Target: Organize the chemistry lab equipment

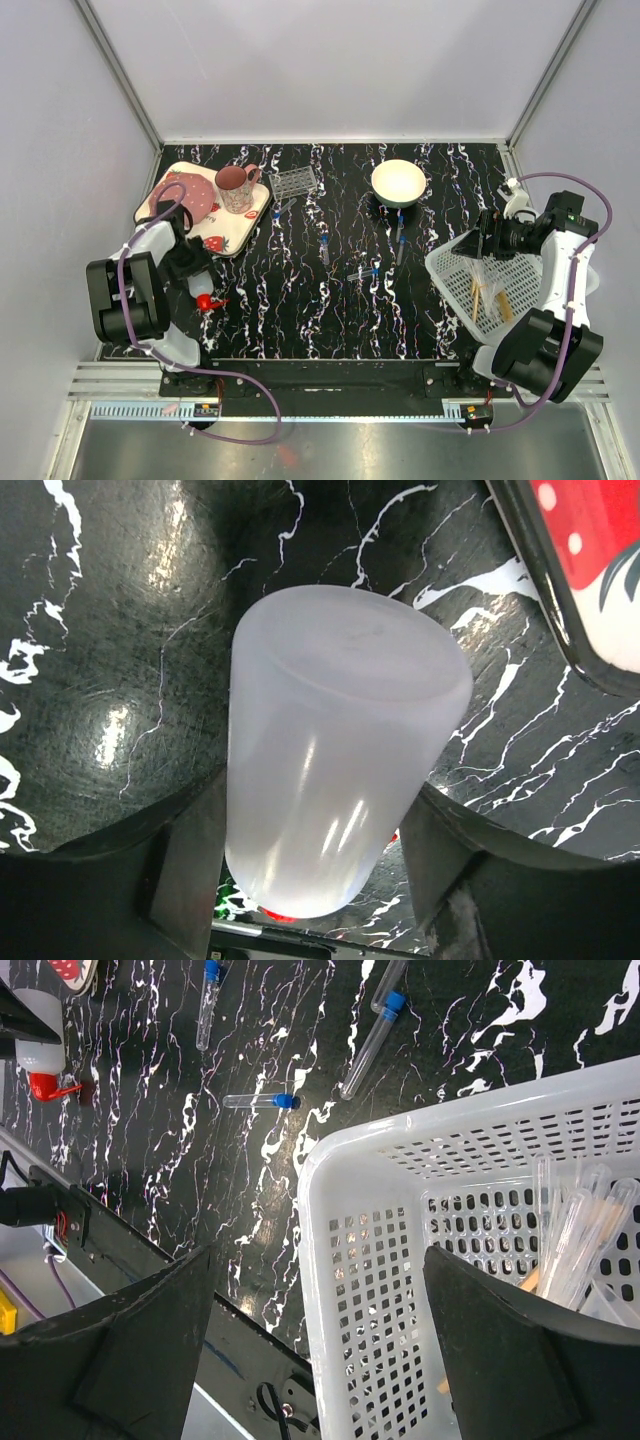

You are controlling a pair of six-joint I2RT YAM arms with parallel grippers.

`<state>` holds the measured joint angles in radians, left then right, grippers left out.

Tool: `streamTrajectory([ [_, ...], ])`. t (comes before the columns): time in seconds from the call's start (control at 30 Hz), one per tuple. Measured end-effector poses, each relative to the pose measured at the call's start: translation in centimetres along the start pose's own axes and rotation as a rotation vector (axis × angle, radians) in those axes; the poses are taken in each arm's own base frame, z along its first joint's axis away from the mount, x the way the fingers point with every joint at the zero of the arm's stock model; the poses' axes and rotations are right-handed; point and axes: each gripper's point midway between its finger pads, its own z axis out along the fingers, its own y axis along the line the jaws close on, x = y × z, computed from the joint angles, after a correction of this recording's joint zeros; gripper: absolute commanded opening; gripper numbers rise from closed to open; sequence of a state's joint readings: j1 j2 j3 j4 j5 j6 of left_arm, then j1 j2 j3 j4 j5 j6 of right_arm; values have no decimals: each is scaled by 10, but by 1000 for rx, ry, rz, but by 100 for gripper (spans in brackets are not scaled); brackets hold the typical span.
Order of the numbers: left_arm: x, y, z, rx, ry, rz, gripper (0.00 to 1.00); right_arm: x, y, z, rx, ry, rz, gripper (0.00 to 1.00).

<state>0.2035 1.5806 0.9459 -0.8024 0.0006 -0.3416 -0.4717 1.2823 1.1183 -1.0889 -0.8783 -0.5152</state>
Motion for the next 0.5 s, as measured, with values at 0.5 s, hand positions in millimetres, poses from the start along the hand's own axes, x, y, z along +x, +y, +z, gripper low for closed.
streamTrajectory([
  [0.5, 25, -33, -28, 269, -39, -24, 36, 6, 10, -3, -30, 16, 7, 89],
])
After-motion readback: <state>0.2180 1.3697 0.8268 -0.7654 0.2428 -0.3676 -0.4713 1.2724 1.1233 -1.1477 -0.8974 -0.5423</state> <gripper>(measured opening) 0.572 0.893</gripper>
